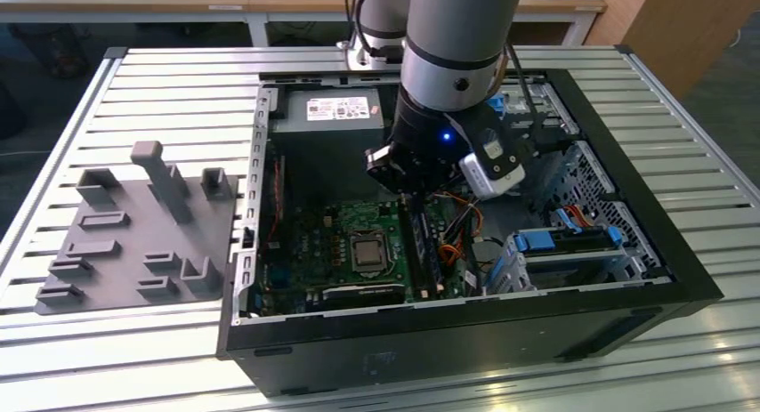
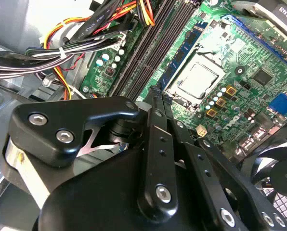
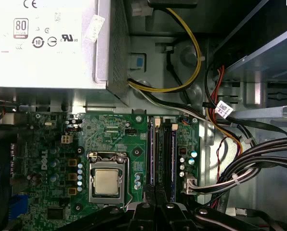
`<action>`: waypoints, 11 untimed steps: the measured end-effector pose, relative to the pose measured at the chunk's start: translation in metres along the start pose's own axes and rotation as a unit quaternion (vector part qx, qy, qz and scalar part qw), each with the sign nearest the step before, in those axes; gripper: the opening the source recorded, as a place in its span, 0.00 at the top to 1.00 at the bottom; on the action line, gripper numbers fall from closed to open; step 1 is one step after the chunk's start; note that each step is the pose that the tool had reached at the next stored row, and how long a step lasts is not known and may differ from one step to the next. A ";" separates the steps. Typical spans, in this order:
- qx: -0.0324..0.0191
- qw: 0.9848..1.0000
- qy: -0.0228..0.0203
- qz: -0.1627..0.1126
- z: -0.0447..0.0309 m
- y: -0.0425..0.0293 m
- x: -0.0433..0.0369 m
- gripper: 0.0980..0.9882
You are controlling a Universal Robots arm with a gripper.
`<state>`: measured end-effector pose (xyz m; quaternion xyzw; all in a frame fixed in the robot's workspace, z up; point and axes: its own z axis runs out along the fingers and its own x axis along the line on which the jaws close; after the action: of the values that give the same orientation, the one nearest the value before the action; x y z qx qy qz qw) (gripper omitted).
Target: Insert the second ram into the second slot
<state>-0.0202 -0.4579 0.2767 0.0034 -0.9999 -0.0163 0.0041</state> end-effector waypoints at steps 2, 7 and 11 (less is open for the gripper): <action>0.000 1.000 0.001 0.001 0.0071 -0.0003 -0.0001 0.98; 0.000 1.000 0.001 0.007 0.0075 -0.0003 -0.0001 0.98; 0.000 1.000 0.000 0.008 0.0083 -0.0003 -0.0001 0.98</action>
<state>-0.0202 -0.4579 0.2684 -0.0044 -0.9998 -0.0165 0.0047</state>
